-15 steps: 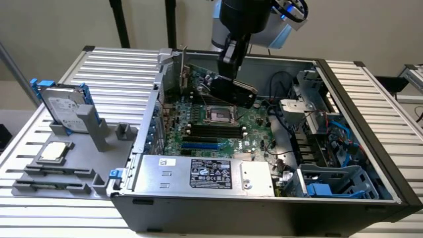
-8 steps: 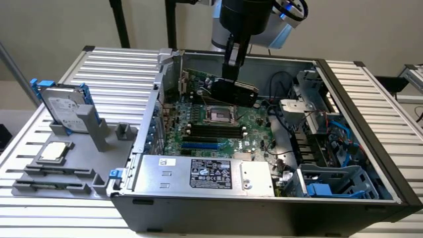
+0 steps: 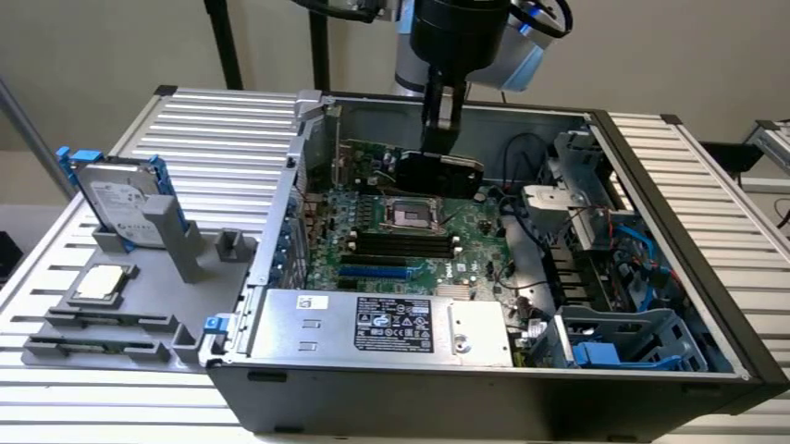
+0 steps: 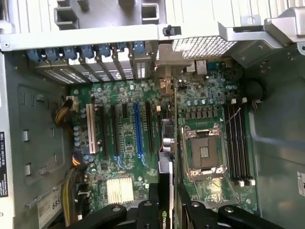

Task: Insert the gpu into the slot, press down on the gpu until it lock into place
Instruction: 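Insert the gpu into the slot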

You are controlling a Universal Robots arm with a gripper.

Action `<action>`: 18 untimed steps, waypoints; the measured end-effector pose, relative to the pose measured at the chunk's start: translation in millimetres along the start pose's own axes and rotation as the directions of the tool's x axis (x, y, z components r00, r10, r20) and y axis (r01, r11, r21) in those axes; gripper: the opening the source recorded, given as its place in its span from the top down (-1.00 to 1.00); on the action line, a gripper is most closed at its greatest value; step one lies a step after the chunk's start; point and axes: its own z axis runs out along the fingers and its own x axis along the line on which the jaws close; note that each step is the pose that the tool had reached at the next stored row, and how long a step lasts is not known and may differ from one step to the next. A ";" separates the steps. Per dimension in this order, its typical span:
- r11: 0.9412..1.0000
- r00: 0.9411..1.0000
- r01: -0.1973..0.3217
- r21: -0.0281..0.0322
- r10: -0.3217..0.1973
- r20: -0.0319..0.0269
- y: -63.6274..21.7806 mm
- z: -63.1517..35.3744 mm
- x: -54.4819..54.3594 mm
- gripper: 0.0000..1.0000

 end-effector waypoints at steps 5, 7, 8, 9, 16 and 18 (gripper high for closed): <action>0.998 0.998 0.060 -0.004 -0.060 0.002 -0.2 6.5 2.5 0.48; 0.998 0.998 0.067 -0.004 -0.067 0.007 -0.5 9.5 6.9 0.48; 0.998 0.998 0.069 -0.004 -0.069 0.009 -0.8 10.8 10.1 0.48; 0.998 0.998 0.070 -0.005 -0.070 0.010 -1.1 12.2 14.0 0.48; 0.998 0.997 0.070 -0.005 -0.070 0.013 11.2 23.8 30.8 0.48; 0.998 0.997 0.070 -0.005 -0.070 0.013 18.9 27.4 33.7 0.48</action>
